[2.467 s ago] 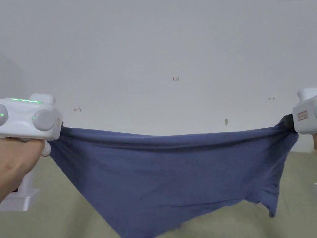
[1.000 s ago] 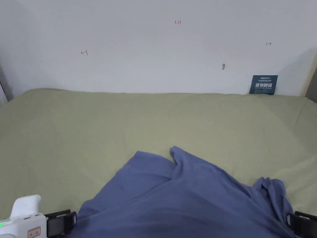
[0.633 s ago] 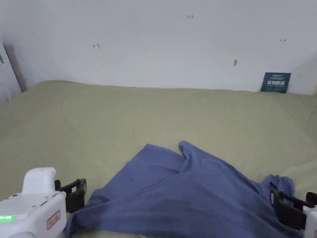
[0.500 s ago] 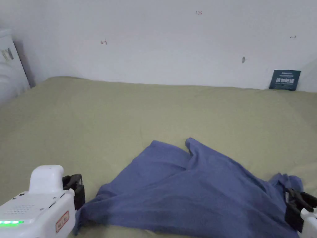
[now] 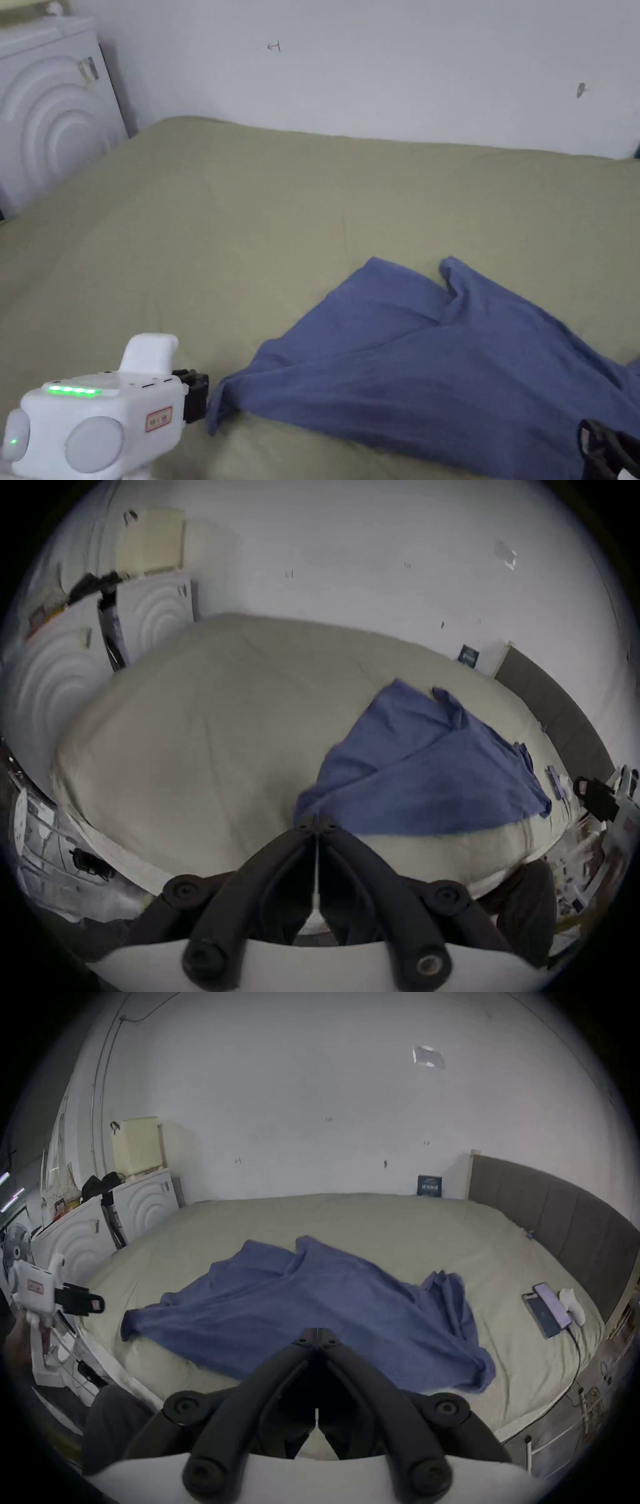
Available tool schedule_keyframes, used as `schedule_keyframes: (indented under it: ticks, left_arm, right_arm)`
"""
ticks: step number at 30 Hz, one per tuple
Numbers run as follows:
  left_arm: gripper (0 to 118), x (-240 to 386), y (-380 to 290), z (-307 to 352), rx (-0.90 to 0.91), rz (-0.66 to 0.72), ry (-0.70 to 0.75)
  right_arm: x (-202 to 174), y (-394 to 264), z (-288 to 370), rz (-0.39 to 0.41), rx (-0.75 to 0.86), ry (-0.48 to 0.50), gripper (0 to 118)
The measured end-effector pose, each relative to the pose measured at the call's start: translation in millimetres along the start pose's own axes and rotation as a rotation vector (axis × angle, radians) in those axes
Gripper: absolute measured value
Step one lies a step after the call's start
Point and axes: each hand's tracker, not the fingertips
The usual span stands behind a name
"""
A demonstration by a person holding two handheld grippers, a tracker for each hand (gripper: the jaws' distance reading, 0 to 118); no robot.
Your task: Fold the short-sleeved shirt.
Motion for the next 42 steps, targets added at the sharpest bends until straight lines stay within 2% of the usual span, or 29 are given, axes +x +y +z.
schedule_keyframes:
  ticks: [1, 2, 7, 8, 9, 10, 11, 12, 14, 18, 23, 27, 28, 29, 30, 31, 32, 37, 39, 42]
  left_arm:
    - [80, -5, 1, -15, -0.064, 0.007, -0.015]
    - [116, -5, -1, -25, -0.105, 0.004, 0.009]
    - [115, -9, 0, -75, -0.147, -0.03, 0.063]
    - [114, -9, 1, -82, -0.134, -0.032, 0.067]
    - [99, -9, 3, -86, -0.137, -0.041, 0.079]
    - [64, -11, 3, -86, -0.143, -0.054, 0.071]
    - [8, -11, 2, -87, -0.134, -0.056, 0.043]
    - [0, -7, 2, -85, -0.107, -0.052, 0.034]
    - [0, -3, 2, -81, -0.134, -0.102, 0.031]
    - [0, -9, 3, -72, -0.119, -0.112, 0.042]
    - [0, -5, 6, -80, -0.134, -0.094, 0.025]
    - [0, -4, 5, -79, -0.141, -0.08, 0.021]
    - [0, -4, 5, -79, -0.143, -0.077, 0.023]
    - [0, -4, 5, -79, -0.143, -0.077, 0.026]
    - [0, -4, 5, -78, -0.145, -0.077, 0.024]
    - [0, -4, 5, -78, -0.149, -0.078, 0.024]
    - [0, -3, 6, -78, -0.149, -0.078, 0.026]
    - [0, -2, 7, -79, -0.142, -0.083, 0.029]
    - [0, -3, 8, -81, -0.142, -0.082, 0.03]
    - [0, -3, 10, -84, -0.149, -0.091, 0.034]
  right_arm:
    - [-3, -4, -4, 0.004, -0.022, 0.005, 0]
    - [-4, -7, -7, 0.011, -0.037, 0.008, 0]
    - [-6, -12, -22, 0.025, -0.082, 0.01, 0]
    - [-6, -13, -26, 0.033, -0.094, 0.012, 0]
    - [-6, -13, -29, 0.04, -0.105, 0.011, 0]
    - [-5, -14, -32, 0.046, -0.113, 0.006, 0]
    - [-4, -14, -36, 0.045, -0.122, 0.004, 0]
    - [-2, -13, -41, 0.042, -0.128, 0.004, 0]
    - [4, -9, -52, 0.035, -0.149, 0.008, 0]
    - [24, 10, -98, 0.03, -0.175, 0.004, 0]
    - [66, 65, -202, 0.049, -0.239, 0.001, 0]
    - [90, 106, -277, 0.067, -0.315, 0.039, 1]
    - [95, 113, -292, 0.046, -0.33, 0.045, 7]
    - [100, 120, -306, 0.036, -0.378, 0.037, 33]
    - [103, 125, -316, 0.039, -0.386, 0.037, 77]
    - [107, 129, -328, 0.056, -0.394, 0.068, 95]
    - [111, 131, -339, 0.062, -0.411, 0.069, 98]
    - [116, 132, -372, 0.077, -0.493, 0.077, 98]
    - [114, 129, -381, 0.113, -0.523, 0.055, 98]
    - [113, 122, -394, 0.128, -0.584, 0.088, 98]
